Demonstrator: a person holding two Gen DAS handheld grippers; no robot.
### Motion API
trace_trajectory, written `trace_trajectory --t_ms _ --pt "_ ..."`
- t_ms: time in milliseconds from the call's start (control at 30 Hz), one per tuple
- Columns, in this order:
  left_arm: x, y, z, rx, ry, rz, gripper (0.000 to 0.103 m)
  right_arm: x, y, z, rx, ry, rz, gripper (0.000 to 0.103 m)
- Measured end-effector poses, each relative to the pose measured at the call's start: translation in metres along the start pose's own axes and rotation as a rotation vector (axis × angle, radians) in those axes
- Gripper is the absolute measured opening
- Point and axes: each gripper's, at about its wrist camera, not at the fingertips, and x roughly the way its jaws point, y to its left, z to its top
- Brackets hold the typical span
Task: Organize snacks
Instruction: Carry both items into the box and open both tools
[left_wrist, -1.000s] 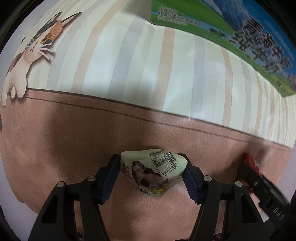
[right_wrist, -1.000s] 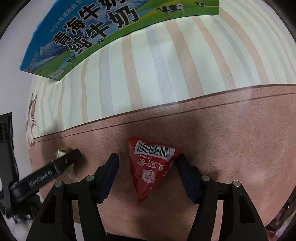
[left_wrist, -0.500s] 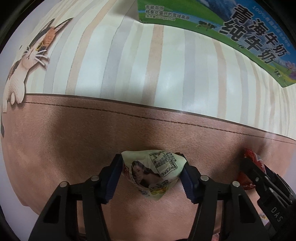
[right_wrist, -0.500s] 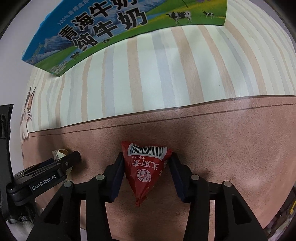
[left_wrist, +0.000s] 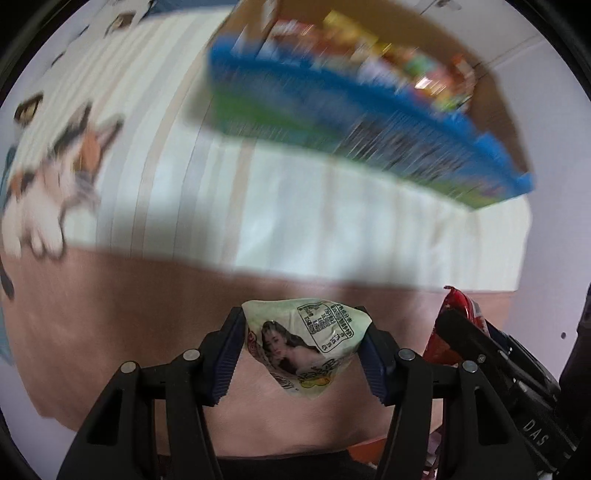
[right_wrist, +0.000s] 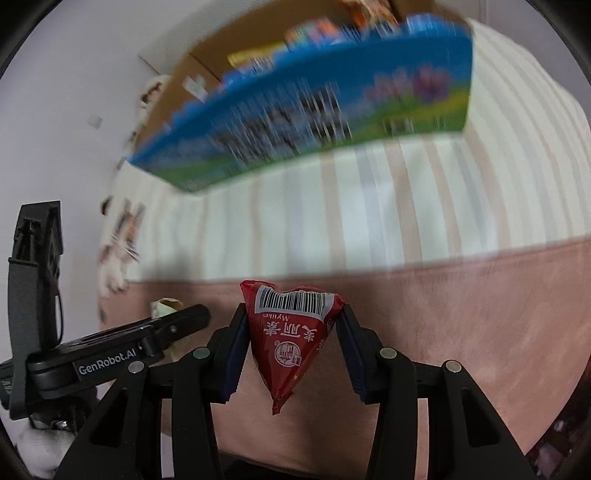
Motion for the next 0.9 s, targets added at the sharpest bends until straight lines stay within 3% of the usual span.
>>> trace_trajectory --t_ms 200,333,633,900 --pt "-0.051 -0.05 0.061 0.104 -0.109 -0.043 0.056 -0.062 0.008 0.066 -0.045 -0.106 0.034 0.049" --pt "-0.074 -0.067 0.117 0.164 -0.132 -0.032 0.056 -0.085 0.009 0.116 -0.062 -0.146 0.019 0.049" --pt "-0.055 -0.098 0.232 0.227 -0.054 0.085 0.056 -0.077 -0.017 0.239 -0.033 -0.07 -0.068 0.049" --pt "0.005 -0.1 0.28 0.241 0.089 0.16 0.056 -0.03 -0.046 0.283 -0.016 0.077 -0.151 0.049"
